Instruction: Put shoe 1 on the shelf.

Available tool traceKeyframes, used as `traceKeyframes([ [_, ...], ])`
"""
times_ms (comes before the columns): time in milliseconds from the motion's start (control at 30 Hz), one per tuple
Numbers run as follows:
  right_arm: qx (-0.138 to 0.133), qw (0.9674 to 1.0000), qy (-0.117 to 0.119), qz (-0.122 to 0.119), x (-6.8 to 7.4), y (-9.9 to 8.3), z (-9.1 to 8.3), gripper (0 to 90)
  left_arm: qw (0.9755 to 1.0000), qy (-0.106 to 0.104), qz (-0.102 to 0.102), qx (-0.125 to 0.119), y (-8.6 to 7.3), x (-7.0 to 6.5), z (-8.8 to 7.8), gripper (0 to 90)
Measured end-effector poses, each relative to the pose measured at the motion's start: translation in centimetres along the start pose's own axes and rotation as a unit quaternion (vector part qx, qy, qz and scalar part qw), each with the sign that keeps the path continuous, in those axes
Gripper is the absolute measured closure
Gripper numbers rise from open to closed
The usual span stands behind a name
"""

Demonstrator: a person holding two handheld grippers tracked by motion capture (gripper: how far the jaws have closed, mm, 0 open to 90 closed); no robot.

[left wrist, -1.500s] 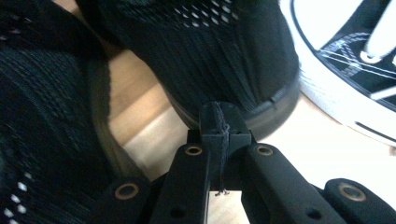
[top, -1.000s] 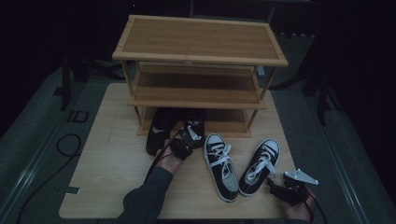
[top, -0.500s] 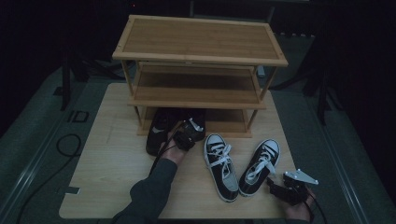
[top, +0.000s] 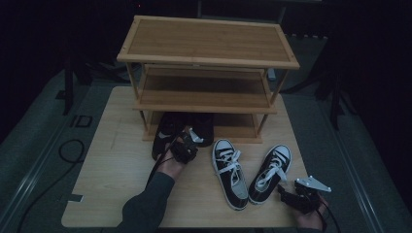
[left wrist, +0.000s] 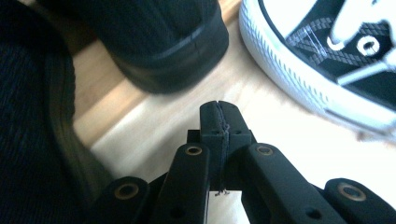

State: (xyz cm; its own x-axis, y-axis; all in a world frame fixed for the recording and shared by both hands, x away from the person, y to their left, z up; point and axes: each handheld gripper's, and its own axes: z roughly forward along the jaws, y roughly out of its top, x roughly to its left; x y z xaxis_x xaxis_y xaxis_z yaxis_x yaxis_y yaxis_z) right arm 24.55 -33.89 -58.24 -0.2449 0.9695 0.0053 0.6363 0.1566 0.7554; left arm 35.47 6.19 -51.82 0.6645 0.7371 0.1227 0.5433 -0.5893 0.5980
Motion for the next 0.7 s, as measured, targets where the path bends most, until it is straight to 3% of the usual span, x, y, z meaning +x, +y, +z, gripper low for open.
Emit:
traceKeyframes([
  [300,0.0,1.0,0.0,0.0,0.0,0.0,0.0,27.1,0.9998,-0.02,-0.006,0.008,-3.6,0.7,-2.0,90.0],
  [700,0.0,1.0,0.0,0.0,0.0,0.0,0.0,27.1,0.9997,-0.004,-0.021,0.015,-6.7,2.0,-3.6,90.0],
])
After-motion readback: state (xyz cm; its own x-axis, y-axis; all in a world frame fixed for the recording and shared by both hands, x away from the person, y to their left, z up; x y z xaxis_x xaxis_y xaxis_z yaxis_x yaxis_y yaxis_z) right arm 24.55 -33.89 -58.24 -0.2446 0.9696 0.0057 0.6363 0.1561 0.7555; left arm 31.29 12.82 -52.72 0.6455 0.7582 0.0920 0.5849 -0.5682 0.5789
